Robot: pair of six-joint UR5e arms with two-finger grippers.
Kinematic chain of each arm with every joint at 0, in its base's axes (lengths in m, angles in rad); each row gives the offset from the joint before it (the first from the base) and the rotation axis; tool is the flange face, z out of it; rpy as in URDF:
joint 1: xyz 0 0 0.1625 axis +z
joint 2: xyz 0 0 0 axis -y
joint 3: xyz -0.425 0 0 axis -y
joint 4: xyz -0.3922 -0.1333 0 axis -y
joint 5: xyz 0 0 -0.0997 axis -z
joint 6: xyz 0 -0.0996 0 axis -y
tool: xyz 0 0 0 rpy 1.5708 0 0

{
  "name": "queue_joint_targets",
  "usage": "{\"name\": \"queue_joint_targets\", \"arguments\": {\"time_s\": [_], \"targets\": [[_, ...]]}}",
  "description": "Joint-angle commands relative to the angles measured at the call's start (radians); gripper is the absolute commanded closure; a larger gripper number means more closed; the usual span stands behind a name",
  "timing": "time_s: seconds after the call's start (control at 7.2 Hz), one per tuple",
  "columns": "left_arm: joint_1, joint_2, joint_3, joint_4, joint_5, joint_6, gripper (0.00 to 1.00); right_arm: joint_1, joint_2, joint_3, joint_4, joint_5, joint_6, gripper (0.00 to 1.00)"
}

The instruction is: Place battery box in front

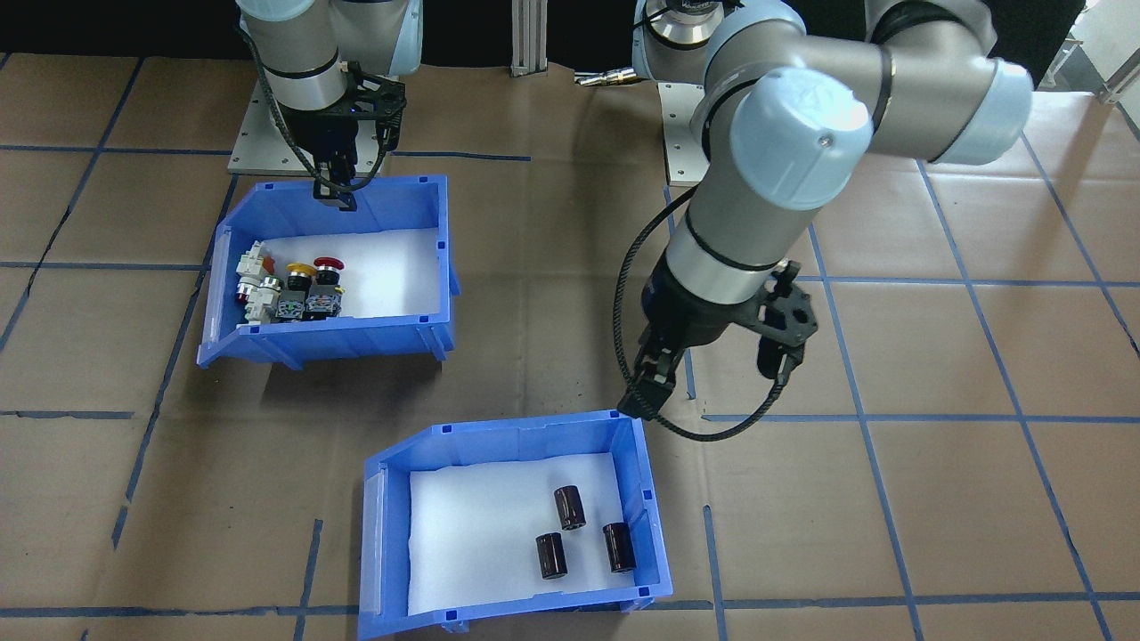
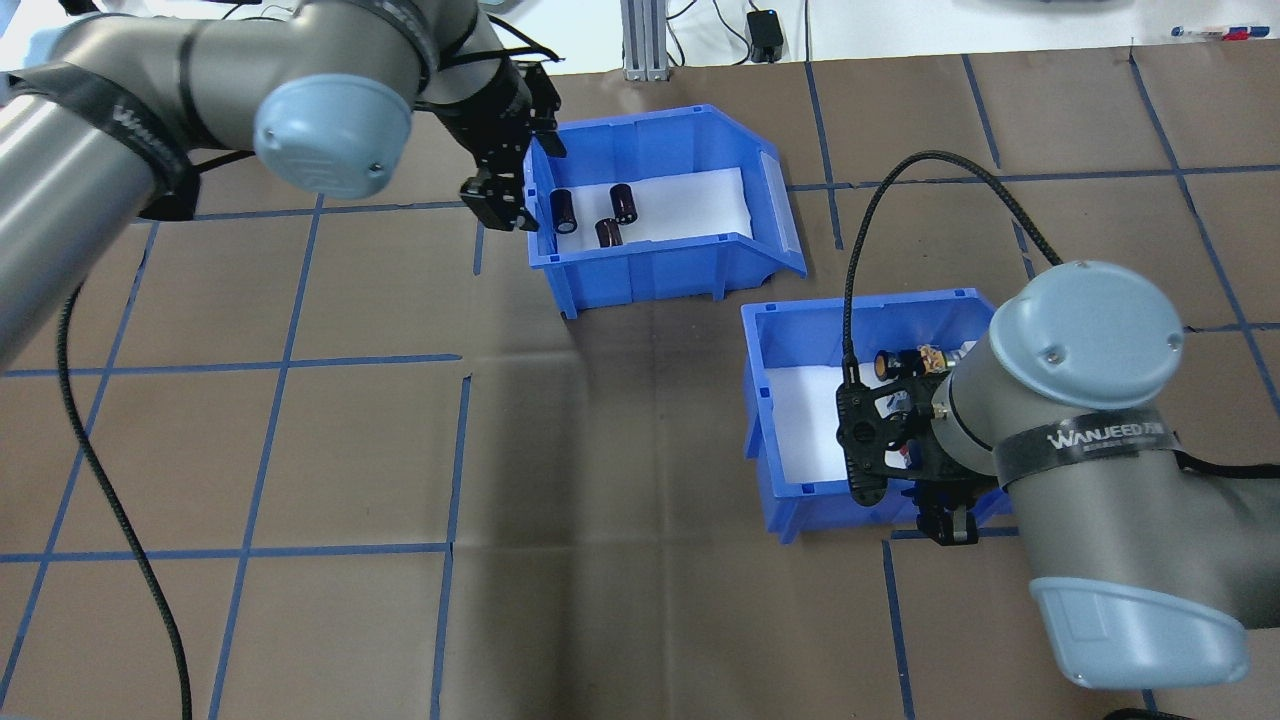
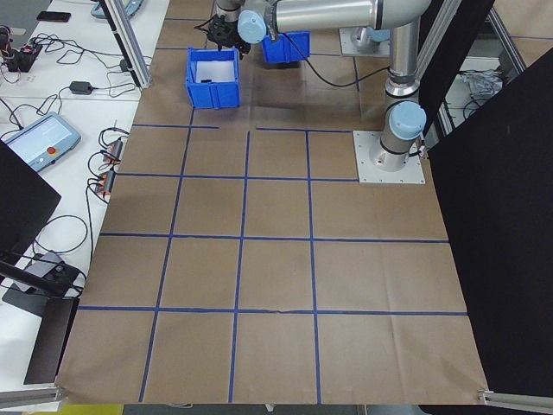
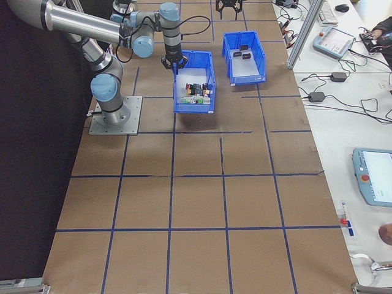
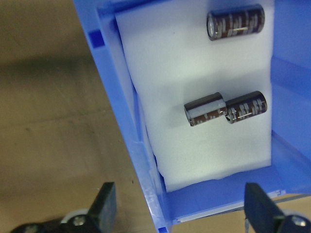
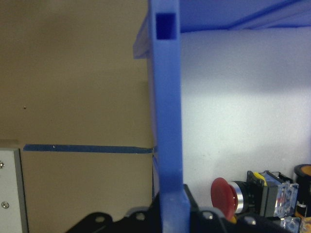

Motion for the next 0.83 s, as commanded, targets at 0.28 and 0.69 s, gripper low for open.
{"name": "queue_joint_targets", "arguments": {"time_s": [0.28, 0.69], "targets": [[0.128, 0.192, 0.009, -0.246, 0.234, 0.925, 0.01, 0.216, 0.018, 0.011, -0.050, 0.000, 0.226, 0.96], [0.127, 0.246, -0.006, -0.268, 0.220, 1.206, 0.00, 0.360, 0.151, 0.008, -0.230, -0.012, 0.364, 0.96]]}}
